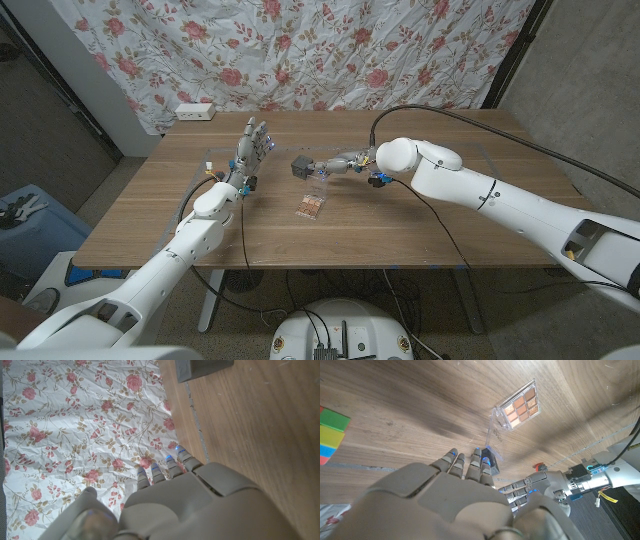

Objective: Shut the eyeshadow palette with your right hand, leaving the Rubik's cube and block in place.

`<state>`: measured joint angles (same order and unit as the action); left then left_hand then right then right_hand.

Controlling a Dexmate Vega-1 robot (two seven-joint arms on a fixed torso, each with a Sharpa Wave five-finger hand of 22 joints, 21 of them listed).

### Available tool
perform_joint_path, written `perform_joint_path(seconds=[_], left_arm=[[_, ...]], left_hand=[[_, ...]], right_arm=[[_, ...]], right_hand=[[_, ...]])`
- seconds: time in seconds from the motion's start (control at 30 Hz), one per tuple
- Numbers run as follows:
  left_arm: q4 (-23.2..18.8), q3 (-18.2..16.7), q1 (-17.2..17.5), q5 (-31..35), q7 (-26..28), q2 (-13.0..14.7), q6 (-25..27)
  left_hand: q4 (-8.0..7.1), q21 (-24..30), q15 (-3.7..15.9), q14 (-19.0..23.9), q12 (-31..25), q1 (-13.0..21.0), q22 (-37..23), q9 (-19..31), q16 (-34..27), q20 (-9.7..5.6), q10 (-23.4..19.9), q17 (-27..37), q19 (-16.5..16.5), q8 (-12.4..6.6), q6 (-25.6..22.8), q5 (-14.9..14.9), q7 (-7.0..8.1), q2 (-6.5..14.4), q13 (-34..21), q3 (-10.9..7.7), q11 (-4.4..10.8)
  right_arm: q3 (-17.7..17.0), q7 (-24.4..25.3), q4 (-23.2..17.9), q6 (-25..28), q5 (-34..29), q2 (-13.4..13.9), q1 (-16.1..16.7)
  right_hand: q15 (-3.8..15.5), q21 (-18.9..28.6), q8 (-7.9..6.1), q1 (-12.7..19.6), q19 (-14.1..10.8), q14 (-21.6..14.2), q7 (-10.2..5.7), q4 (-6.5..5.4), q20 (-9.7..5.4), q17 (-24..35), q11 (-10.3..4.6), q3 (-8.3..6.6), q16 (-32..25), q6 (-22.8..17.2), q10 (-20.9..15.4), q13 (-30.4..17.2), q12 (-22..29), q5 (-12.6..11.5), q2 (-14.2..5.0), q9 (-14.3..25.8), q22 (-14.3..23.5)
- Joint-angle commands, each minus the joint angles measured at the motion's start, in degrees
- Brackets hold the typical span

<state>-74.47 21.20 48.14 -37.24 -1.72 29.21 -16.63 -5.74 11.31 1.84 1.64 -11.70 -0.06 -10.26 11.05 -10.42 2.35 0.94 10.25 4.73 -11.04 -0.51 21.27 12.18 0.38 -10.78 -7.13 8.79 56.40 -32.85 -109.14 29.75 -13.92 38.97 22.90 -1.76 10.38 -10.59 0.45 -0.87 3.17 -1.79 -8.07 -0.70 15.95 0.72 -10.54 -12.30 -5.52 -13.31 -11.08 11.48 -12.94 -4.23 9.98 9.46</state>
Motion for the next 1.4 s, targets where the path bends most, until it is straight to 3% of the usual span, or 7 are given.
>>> perform_joint_path(seconds=[0.03, 0.23, 0.33, 0.5, 0.7, 1.4], left_arm=[[0.0, 0.0, 0.0, 0.0, 0.0, 0.0, 0.0], [0.0, 0.0, 0.0, 0.0, 0.0, 0.0, 0.0], [0.0, 0.0, 0.0, 0.0, 0.0, 0.0, 0.0], [0.0, 0.0, 0.0, 0.0, 0.0, 0.0, 0.0], [0.0, 0.0, 0.0, 0.0, 0.0, 0.0, 0.0], [0.0, 0.0, 0.0, 0.0, 0.0, 0.0, 0.0]], left_hand=[[-0.04, 0.3, 1.39, 0.3, -0.3, 0.3, -0.2, 0.2, -0.4, 0.13, 0.0, 0.3, 0.4, -0.30, 0.1, 0.2, 0.40, 0.4, -0.2, -0.43, 0.49], [-0.04, 0.3, 1.30, 0.2, -0.3, 0.3, -0.2, 0.2, -0.3, 0.11, 0.0, 0.3, 0.4, -0.30, 0.1, 0.2, 0.40, 0.4, -0.2, -0.43, 0.47], [-0.04, 0.2, 1.38, 0.2, -0.3, 0.3, -0.2, 0.2, -0.4, 0.10, -0.1, 0.3, 0.4, -0.30, 0.1, 0.2, 0.40, 0.4, -0.2, -0.43, 0.51], [-0.04, 0.3, 1.37, 0.3, -0.3, 0.3, -0.2, 0.2, -0.4, 0.10, 0.0, 0.3, 0.5, -0.29, 0.1, 0.2, 0.40, 0.4, -0.2, -0.43, 0.49], [-0.04, 0.2, 1.44, 0.3, -0.3, 0.3, -0.2, 0.2, -0.4, 0.10, 0.0, 0.3, 0.4, -0.29, 0.1, 0.2, 0.41, 0.4, -0.2, -0.43, 0.44], [-0.03, 0.2, 1.35, 0.2, -0.3, 0.3, -0.2, 0.2, -0.3, 0.05, 0.0, 0.3, 0.4, -0.30, 0.1, 0.2, 0.40, 0.4, -0.2, -0.43, 0.39]], right_arm=[[1.2, -1.8, 0.9, 0.7, -0.1, -0.8, -1.6], [1.3, -2.0, 1.3, 0.5, 0.1, -1.1, -1.9], [1.6, -2.5, 1.6, 0.4, 0.1, -1.3, -2.4], [1.8, -2.8, 1.9, 0.5, 0.2, -1.5, -2.7], [2.1, -3.2, 2.0, 0.2, 0.1, -1.6, -3.1], [2.0, -2.7, 1.9, 0.2, 0.4, -1.8, -3.2]], right_hand=[[-0.40, 0.0, -0.44, -0.4, 0.1, 0.0, -0.33, -0.46, 0.25, 0.1, 0.02, 0.09, -0.2, -0.9, -0.8, -0.1, 0.6, -0.5, -1.16, 0.3, 0.1], [-0.83, 0.0, -0.74, -0.5, 0.4, -0.5, -0.52, -0.72, 0.66, 0.1, 0.26, 0.36, -0.5, -1.7, -2.0, -0.2, 0.9, -0.6, -1.11, 0.3, 0.1], [-1.10, -0.1, -0.97, -0.6, 1.0, -1.1, -0.49, -0.91, 1.75, 0.0, 0.59, 0.60, -0.8, -2.5, -3.0, -0.3, 1.2, -0.8, -1.07, 0.3, 0.2], [-1.19, 0.1, -1.21, -0.7, 1.1, -1.8, -0.14, -1.10, 1.84, -0.1, 0.53, 0.88, -1.0, -3.5, -4.4, -0.3, 1.5, -0.9, -1.04, 0.3, 0.2], [-1.51, 0.1, -1.29, -0.7, 1.6, -2.9, -0.09, -1.31, 3.62, -0.2, 1.01, 1.28, -1.5, -4.3, -6.2, -0.5, 2.0, -1.2, -1.03, 0.4, 0.2], [-1.74, 0.2, -1.78, -0.7, 2.0, -4.7, 0.33, -1.45, 4.40, -0.4, 0.95, 2.03, -2.3, -6.8, -9.8, -0.8, 2.7, -1.6, -1.01, 0.4, 0.2]])
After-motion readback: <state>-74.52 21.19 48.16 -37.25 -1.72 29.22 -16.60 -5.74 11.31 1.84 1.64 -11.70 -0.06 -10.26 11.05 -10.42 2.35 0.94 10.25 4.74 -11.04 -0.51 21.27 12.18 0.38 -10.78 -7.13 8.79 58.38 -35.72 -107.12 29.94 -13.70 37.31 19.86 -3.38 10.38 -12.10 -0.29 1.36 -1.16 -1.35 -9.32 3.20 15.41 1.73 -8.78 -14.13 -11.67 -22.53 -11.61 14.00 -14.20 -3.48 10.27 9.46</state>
